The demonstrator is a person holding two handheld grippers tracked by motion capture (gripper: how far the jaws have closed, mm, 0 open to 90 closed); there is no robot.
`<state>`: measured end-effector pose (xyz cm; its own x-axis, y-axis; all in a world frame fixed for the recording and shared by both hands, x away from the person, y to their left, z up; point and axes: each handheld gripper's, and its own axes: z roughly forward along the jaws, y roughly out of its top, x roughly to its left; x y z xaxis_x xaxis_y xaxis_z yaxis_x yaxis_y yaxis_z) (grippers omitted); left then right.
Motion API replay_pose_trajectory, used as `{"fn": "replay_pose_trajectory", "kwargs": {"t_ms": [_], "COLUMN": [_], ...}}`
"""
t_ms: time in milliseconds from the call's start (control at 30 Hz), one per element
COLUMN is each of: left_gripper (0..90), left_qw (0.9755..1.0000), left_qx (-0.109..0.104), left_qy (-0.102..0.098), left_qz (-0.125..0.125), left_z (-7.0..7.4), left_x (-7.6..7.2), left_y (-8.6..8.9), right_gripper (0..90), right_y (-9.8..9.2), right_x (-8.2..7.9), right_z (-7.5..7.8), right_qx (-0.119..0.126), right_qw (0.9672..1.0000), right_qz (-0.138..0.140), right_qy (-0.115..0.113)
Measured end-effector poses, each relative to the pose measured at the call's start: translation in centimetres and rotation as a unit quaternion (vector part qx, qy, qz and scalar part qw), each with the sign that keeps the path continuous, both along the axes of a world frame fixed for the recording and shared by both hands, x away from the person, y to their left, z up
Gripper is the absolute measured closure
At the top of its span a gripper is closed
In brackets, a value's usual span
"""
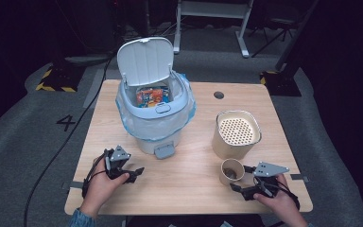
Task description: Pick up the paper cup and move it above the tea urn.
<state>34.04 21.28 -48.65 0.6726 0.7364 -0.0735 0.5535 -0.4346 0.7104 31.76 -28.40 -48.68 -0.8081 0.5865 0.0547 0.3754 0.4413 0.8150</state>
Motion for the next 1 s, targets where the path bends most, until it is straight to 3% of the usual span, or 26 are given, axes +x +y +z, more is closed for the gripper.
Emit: {"fn": "replay_pose_trajectory", "kwargs": {"t_ms": [133, 333, 500, 767, 1000], "left_gripper": [22.5, 21.6, 19.8, 16.8, 16.6], "left_qw": [1.0000, 0.9996, 0.9996, 0.9995, 0.9995], "left_qx": [0.002, 0.023, 0.029, 0.030, 0.028], "left_qy": [0.003, 0.013, 0.001, -0.008, -0.008], "left_qz": [0.004, 0.002, -0.005, -0.010, -0.008], "left_z": [-0.4, -1.3, -1.6, -1.8, -1.8], "left_x": [0.1, 0.3, 0.4, 0.4, 0.4], "left_y": [0.1, 0.1, 0.2, 0.2, 0.1], "right_gripper": [17.4, 19.6, 28.7, 30.8, 31.5], "right_y": [0.5, 1.3, 1.6, 1.5, 0.7], "right_x": [0.2, 0.5, 0.7, 0.5, 0.4], "right_z": [-0.2, -0.7, -0.7, -0.3, 0.9], "right_qx": [0.005, 0.012, 0.017, -0.007, 0.018], "right_qw": [1.0000, 0.9999, 0.9997, 0.9987, 0.9989], "right_qz": [0.001, 0.001, 0.008, 0.026, 0.023], "right_qy": [-0.003, -0.009, -0.017, -0.043, -0.036]}}
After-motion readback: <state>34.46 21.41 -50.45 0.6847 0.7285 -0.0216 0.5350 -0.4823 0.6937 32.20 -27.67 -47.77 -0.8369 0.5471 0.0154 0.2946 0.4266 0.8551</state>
